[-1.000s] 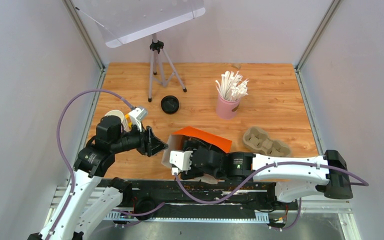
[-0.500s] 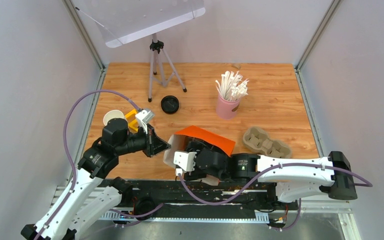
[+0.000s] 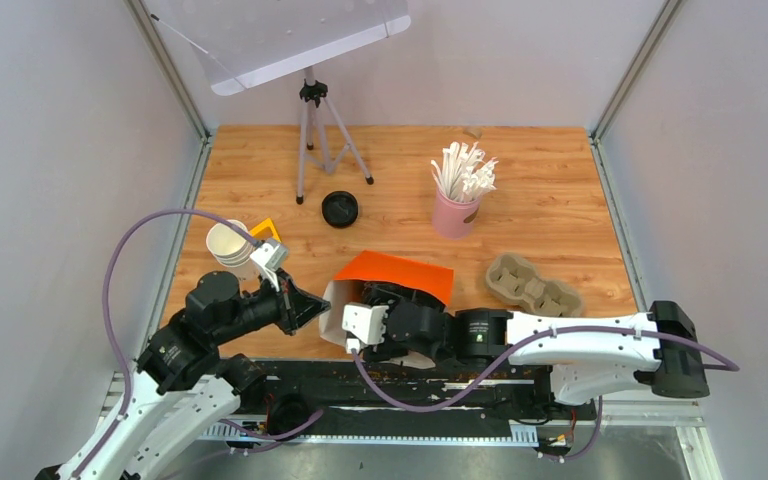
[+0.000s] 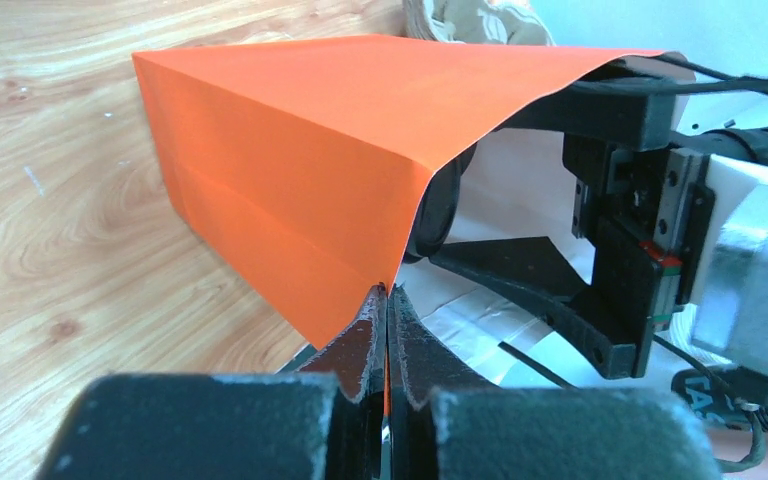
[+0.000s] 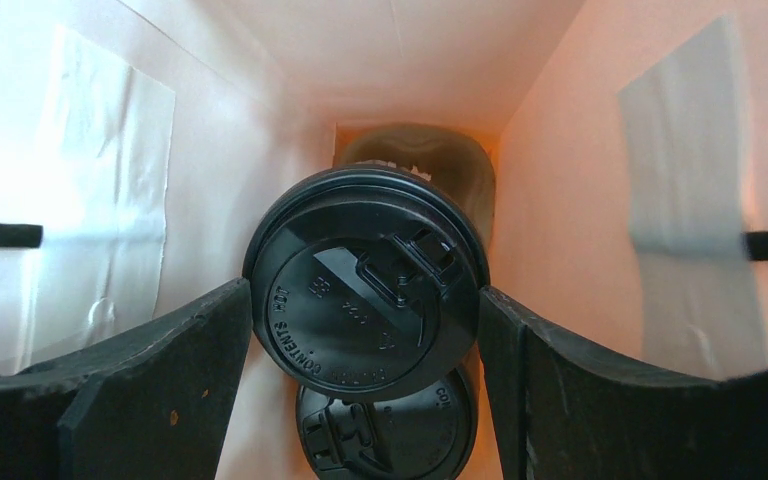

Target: Pack the takeout coffee

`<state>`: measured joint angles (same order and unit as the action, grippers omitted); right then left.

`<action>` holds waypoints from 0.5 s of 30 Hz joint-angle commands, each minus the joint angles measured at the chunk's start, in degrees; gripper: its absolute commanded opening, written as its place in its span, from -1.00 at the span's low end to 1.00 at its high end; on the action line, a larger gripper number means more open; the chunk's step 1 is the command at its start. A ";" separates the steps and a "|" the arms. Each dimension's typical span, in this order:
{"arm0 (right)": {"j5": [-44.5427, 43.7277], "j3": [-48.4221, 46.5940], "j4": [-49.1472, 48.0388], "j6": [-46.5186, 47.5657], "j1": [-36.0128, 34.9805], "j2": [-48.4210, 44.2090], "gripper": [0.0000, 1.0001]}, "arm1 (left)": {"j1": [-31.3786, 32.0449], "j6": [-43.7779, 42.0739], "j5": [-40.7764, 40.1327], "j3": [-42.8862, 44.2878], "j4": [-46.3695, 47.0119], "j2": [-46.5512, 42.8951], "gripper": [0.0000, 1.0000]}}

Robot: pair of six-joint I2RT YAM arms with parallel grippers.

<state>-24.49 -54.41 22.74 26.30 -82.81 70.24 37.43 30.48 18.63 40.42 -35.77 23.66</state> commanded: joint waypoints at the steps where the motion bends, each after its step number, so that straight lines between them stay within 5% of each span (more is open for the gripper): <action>1: -0.45 -3.87 -2.51 1.60 -0.33 3.61 0.59 | 0.23 1.01 -4.12 0.96 -2.80 -3.09 -1.00; 15: -1.92 -11.50 -3.87 1.50 -0.95 12.23 0.58 | 0.19 0.86 -4.70 0.34 -5.17 -7.78 -1.00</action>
<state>-24.60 -61.93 21.52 27.57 -83.00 81.65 37.43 30.98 13.56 40.56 -42.22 16.97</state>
